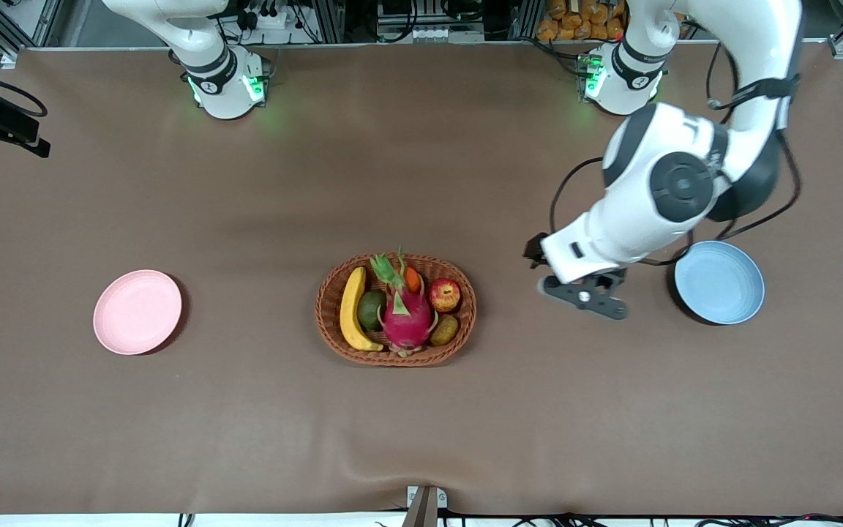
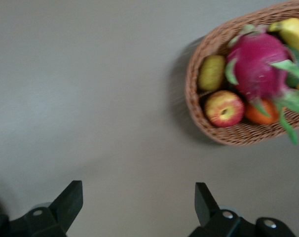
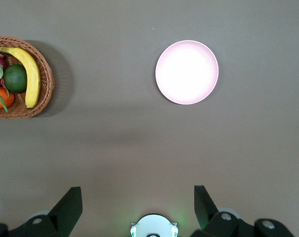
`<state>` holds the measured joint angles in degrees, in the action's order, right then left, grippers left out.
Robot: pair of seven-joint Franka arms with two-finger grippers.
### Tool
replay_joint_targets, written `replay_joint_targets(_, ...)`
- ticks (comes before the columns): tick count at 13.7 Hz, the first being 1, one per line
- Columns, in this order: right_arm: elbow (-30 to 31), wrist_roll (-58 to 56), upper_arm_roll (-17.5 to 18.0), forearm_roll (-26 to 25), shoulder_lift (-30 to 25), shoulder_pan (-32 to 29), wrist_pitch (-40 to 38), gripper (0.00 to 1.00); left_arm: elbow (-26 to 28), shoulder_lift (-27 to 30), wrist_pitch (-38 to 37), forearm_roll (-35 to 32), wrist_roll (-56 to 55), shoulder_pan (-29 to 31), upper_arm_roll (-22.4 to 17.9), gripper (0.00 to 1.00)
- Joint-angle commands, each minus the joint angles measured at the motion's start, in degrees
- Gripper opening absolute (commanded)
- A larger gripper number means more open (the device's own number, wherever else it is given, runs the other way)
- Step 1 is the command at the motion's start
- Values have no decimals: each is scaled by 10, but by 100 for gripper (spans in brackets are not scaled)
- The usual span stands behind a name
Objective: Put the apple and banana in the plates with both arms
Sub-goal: 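Move the left gripper over the fruit basket toward the red apple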
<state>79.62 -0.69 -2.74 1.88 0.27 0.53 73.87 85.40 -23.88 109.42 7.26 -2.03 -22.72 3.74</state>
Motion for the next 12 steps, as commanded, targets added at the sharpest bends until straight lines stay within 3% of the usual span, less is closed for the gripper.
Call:
replay_joint_targets(1,-4,7,-4,1,-4,5,-7,100,5,-30,54,14,9,2,23,100)
replay_joint_targets(3,-4,7,-4,1,-4,5,-7,100,11,-63,125,8,10,-5,48,100)
replay_joint_targets(6,-4,7,-4,1,-4,4,-7,100,22,-87,182,6,12,-30,49,100)
replay_joint_targets(10,-4,7,-5,1,-2,4,-6,100,85,-101,294,5,12,-53,49,100)
replay_joint_targets(12,-4,7,-5,1,-2,4,-7,100,84,-110,318,-7,12,-64,48,100)
